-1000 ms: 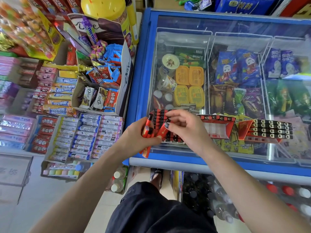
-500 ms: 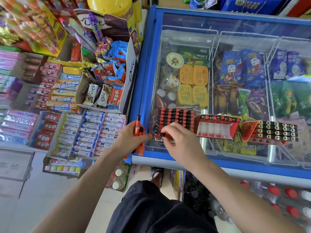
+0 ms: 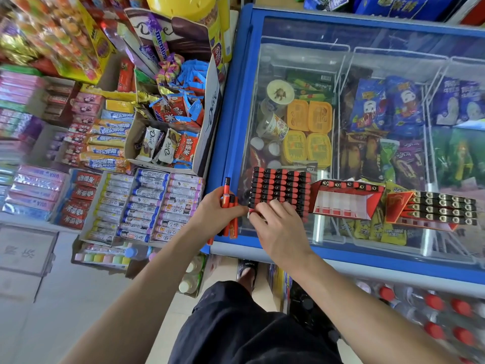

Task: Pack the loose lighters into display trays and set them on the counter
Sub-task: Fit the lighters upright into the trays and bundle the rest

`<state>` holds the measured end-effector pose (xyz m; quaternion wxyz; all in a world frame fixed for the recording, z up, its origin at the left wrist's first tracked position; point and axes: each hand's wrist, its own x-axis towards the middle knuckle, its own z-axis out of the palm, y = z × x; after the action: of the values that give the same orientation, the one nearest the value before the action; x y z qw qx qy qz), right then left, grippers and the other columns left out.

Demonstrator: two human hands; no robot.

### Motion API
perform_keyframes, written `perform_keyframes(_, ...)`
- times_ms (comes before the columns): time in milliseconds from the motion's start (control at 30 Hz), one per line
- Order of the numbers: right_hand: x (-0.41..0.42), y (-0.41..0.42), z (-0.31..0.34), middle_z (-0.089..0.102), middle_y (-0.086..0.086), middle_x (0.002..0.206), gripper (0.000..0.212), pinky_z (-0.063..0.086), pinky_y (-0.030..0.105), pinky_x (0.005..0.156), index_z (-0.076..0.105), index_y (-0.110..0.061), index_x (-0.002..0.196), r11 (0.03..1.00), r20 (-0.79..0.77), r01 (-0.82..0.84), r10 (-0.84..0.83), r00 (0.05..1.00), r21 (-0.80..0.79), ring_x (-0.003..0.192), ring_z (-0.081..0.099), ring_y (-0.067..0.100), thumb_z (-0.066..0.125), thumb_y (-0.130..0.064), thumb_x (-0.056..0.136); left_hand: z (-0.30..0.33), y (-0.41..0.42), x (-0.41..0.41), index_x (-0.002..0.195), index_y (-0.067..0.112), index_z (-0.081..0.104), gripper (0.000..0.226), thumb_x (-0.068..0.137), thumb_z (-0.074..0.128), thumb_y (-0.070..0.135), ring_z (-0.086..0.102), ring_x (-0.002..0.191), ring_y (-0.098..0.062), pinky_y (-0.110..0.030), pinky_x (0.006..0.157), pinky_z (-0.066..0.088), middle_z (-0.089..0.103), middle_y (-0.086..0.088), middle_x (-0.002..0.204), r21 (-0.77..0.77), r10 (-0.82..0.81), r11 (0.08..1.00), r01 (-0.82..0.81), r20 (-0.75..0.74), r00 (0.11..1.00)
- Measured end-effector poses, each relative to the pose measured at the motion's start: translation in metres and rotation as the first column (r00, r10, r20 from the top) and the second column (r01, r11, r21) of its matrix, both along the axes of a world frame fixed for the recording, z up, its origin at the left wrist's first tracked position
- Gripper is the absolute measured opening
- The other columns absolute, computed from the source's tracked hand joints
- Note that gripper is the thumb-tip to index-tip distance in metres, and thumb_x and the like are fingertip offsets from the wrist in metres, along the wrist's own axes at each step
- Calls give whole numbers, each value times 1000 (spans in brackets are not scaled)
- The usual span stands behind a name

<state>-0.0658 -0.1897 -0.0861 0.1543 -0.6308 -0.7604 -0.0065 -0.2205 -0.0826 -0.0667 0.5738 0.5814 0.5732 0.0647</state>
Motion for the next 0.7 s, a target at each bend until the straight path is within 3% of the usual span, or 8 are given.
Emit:
perform_keyframes(267,-2,2,3,50,6,83,16,37,35,66,59,-9,83,1000,13,25,-25,1000,19,73,44,25,63,7,83,9,0,5,83,13,52,36,86,80,37,51,56,-14,-30,56,49,52,3,62,-14,57,998,-57,18,998)
perform_keyframes(367,-5,6,5,52,4,81,11,38,35,65,63,-9,86,996,-26,87,-86,996,28,72,46,24,65,1,88,18,2,10,91,5,58,39,89,76,39,55,58,-21,-34,55,50,57,-7,67,-56,104,994,-99,81,991)
perform_keyframes(433,-4,6,8,56,3,83,1,41,35,67,65,-10,94,995,-60,100,-99,993,22,74,50,24,64,-10,94,23,4,13,94,4,61,37,91,75,38,59,63,-25,-39,60,54,62,-15,73,-99,119,989,-106,144,982)
perform_keyframes(500,-1,4,16,60,4,88,12,43,37,69,66,-9,100,989,-159,148,-148,976,-12,78,54,24,57,-18,98,30,4,17,99,5,65,32,92,74,35,65,71,-27,-44,71,59,68,-19,81,-161,158,979,-126,206,966)
perform_keyframes(567,2,3,29,63,2,93,15,46,35,71,66,-9,105,964,-396,249,-264,880,-90,81,58,21,54,-16,100,37,4,22,101,8,68,24,94,73,31,68,74,-23,-44,73,61,70,-11,81,-203,197,968,-150,238,951)
perform_keyframes(600,3,4,38,63,0,93,14,47,31,72,65,-10,107,941,-526,298,-338,781,-162,82,59,16,54,-14,100,40,3,25,102,9,68,21,95,72,30,69,73,-20,-40,68,63,71,-6,79,-213,206,965,-153,250,946)
perform_keyframes(700,7,8,64,65,-1,86,10,49,22,68,64,-18,109,839,-758,268,-542,363,-473,76,60,8,58,-17,102,48,0,32,103,13,68,17,96,71,28,72,74,-15,-29,65,58,74,0,78,-206,184,970,-127,284,941)
